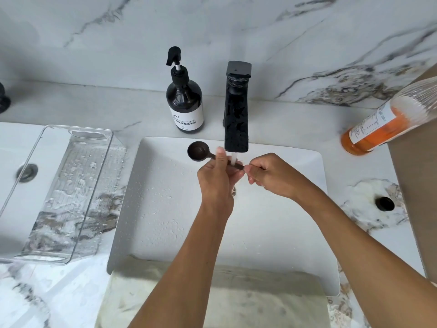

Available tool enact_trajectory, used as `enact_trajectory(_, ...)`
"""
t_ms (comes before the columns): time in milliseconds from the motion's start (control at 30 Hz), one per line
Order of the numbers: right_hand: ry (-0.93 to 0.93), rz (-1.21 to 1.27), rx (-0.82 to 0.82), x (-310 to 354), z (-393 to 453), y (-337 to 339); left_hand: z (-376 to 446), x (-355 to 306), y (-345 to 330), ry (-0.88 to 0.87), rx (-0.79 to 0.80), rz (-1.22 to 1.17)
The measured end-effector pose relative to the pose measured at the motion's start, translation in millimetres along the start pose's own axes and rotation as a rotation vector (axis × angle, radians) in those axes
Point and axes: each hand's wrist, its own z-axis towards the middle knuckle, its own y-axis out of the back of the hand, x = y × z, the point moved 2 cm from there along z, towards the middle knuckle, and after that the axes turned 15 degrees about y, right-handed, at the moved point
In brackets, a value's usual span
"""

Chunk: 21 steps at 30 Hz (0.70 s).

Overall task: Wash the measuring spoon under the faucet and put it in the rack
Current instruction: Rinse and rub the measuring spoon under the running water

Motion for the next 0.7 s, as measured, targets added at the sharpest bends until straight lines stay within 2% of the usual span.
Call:
enact_trajectory(133,-0.017,0.019,0.005,1.0,-2.2,2.8,-2.1,-4.4,1.1,-0.029,0.04,0.066)
enact_trajectory(300,0.007,0.042,0.016,5.9,-2.8,2.4,-4.7,-9.7,0.6,-0.039,-0.035,0.014)
enact_trajectory(533,-0.016,0.078,0.013,2.4,-4.3,3.6,-5.3,-5.5,2.1,-0.046,0.081,0.087)
enact_trajectory(700,-0.01,0.129,0.011,5.2,-1.8,-1.1,-4.4,-10.0,3.8,-0.035,0.003,0.043)
